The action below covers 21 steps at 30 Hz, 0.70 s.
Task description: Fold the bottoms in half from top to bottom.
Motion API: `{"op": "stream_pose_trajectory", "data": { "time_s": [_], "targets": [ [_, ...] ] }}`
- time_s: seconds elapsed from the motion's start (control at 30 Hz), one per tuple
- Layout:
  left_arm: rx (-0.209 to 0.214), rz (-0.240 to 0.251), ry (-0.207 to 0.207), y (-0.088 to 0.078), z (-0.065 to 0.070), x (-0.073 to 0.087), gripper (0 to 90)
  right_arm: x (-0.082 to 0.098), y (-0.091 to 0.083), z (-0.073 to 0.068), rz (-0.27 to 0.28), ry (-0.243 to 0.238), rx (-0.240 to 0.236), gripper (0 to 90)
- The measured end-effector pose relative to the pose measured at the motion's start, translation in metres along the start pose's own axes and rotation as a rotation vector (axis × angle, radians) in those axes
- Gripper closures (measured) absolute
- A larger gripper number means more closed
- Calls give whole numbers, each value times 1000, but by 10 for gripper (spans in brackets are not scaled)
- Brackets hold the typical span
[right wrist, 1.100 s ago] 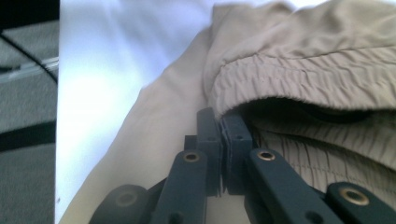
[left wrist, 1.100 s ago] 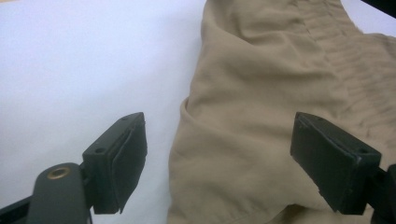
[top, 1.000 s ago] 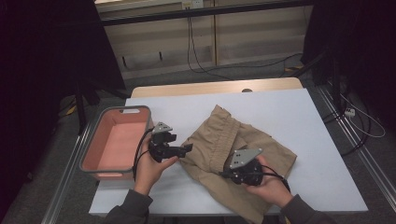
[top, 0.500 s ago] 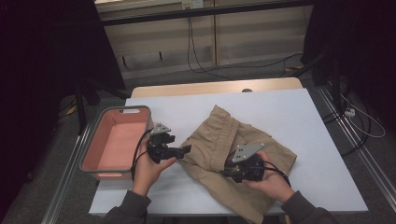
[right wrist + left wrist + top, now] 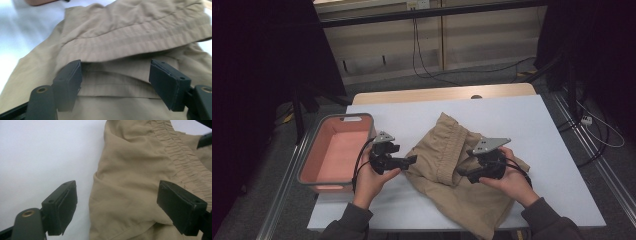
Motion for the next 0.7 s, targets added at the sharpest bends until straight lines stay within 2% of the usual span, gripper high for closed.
{"op": "stream_pose_trajectory", "data": {
  "time_s": [0.37,0.5,0.57,0.7],
  "targets": [
    [-11,13,-8,0,0,-2,160,-16,-1,43,15,70,114,220],
    [-12,12,-13,-1,0,0,160,-24,6,55,14,82,145,219],
    [-12,1,2,-2,-1,1,160,-28,11,61,12,98,147,219],
    [-12,7,-10,-3,-2,2,160,-36,23,69,13,120,163,224]
  ]
}}
Point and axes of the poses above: each handheld gripper's, and its own axes: y roughly forward along the jaws, x roughly out of its underside, z roughly to its right, the point moved 7 cm from there along y, roughly forward along the jaws, and after that the axes turned 1 degree about y, right-handed, at the moved point
